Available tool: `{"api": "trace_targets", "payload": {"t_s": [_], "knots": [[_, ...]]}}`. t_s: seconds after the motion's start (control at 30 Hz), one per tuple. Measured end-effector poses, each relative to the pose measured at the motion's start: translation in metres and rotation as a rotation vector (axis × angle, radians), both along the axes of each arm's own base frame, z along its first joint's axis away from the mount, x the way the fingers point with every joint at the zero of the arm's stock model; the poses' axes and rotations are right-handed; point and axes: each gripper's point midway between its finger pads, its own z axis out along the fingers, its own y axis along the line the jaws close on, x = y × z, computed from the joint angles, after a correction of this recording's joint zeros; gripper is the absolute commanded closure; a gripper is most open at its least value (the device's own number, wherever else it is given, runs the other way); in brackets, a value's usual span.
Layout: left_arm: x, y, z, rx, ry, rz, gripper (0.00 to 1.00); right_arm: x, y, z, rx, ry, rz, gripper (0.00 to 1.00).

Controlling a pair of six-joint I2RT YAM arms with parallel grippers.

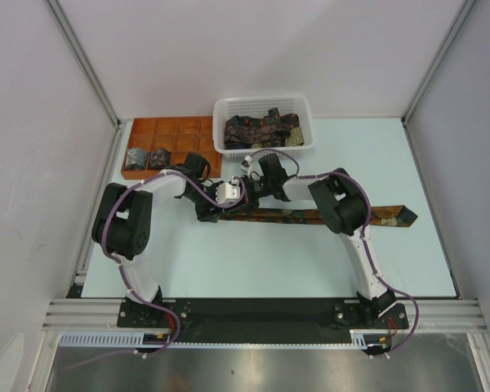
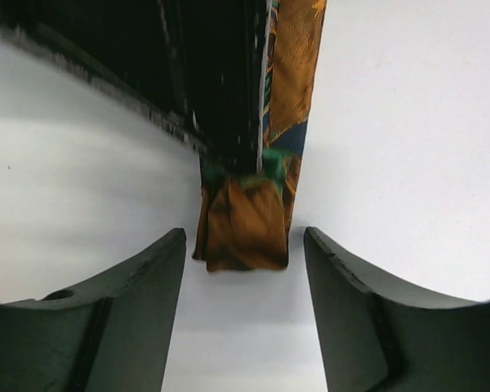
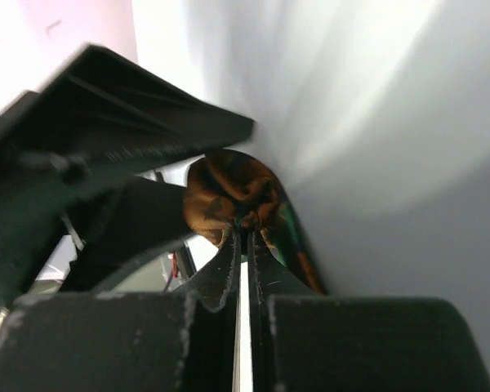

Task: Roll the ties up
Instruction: Roll the tie at the center of the board.

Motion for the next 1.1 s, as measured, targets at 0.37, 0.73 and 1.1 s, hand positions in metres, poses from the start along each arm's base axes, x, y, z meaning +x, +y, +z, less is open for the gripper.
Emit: {"api": "trace_targets", "payload": {"t_s": [0.37, 0.73, 1.1], "knots": [[-0.002, 0.002, 0.000, -0.002, 0.014, 0.003, 0.26, -0.001, -0.012, -0.013, -0.064, -0.014, 0.020, 1.00], [0.007, -0.024, 0.022, -0.050, -0.014, -0.025, 0.50, 0.002, -0.019, -0.013, -0.119, -0.035, 0.014, 1.00], [-0.002, -0.050, 0.018, -0.034, 0.002, -0.101, 0.59, 0.003, -0.022, -0.012, -0.118, -0.030, 0.012, 0.89]]}}
